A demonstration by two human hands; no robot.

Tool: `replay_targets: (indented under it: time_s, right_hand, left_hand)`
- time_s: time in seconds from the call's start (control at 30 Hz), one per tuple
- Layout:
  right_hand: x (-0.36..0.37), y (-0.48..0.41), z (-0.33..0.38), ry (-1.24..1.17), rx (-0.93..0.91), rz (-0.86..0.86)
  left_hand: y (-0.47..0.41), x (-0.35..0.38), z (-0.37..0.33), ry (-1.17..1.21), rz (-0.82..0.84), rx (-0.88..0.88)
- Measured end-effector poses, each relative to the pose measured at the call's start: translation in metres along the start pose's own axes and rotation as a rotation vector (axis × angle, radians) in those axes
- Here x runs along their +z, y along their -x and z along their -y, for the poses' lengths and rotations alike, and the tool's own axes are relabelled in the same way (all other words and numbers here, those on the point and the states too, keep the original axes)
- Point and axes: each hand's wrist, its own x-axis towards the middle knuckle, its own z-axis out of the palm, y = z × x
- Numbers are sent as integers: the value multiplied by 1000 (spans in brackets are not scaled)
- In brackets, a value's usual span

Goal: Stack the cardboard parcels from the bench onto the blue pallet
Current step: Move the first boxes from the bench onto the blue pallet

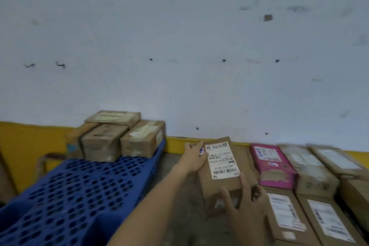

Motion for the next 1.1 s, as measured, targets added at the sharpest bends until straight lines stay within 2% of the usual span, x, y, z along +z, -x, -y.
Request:
replay_targets:
  time_s: [0.03, 0.13, 0.17, 0.23, 0.3, 0.4, 0.53, 0.57, 0.63, 0.7, 0.8, 0.87, 0.93, 0.97, 1.03, 1.1]
  right_hand:
    - [16, 10, 12, 4, -5, -4]
    - [63, 44, 58, 76, -102, -218]
    - [80, 56, 74, 75, -105, -219]
    - [115, 79, 104, 47, -19, -101]
    - [151, 100, 129, 71, 9, -127]
    - [200, 125, 161, 135, -125, -174]
    - [255, 156, 208, 87, -153, -212]
    - [267, 161, 222, 72, -101, -172]
    - [297, 168, 237, 136, -17, 19]
    - [320, 170, 246, 124, 10, 33]
    - [349, 169, 270, 251, -54, 52]
    - [364, 162, 279, 184, -180, 19]
    - [382, 153, 279, 242, -291, -190]
    - [388, 147, 283, 247, -327, -222]
    - [406, 136, 287, 210, -277, -182]
    - [413, 122, 295, 210, -213, -16]
  left_hand:
    - [9, -20, 15, -2, -7, -4]
    - [37, -73, 61, 12, -8, 0]
    - [47, -88, 77, 16, -8, 1]
    - [67, -117, 112, 29, 10, -17]
    - [85, -143, 149, 41, 9, -34]
    - [113, -180, 204, 56, -28, -58]
    - [138, -225, 270, 34, -21, -139]
    - [139, -236, 286, 25, -37, -148]
    - [140, -256, 314, 11, -74, -165]
    - [140, -271, 339, 5, -97, -181]
    - [133, -290, 364, -31, -150, -195]
    - [127, -300, 375, -39, -171, -199]
    - [121, -302, 383, -58, -141, -150]
    - [117, -301, 388, -68, -131, -115]
    - [107, -300, 396, -53, -136, -95]
    - [95, -305, 402, -58, -143, -91]
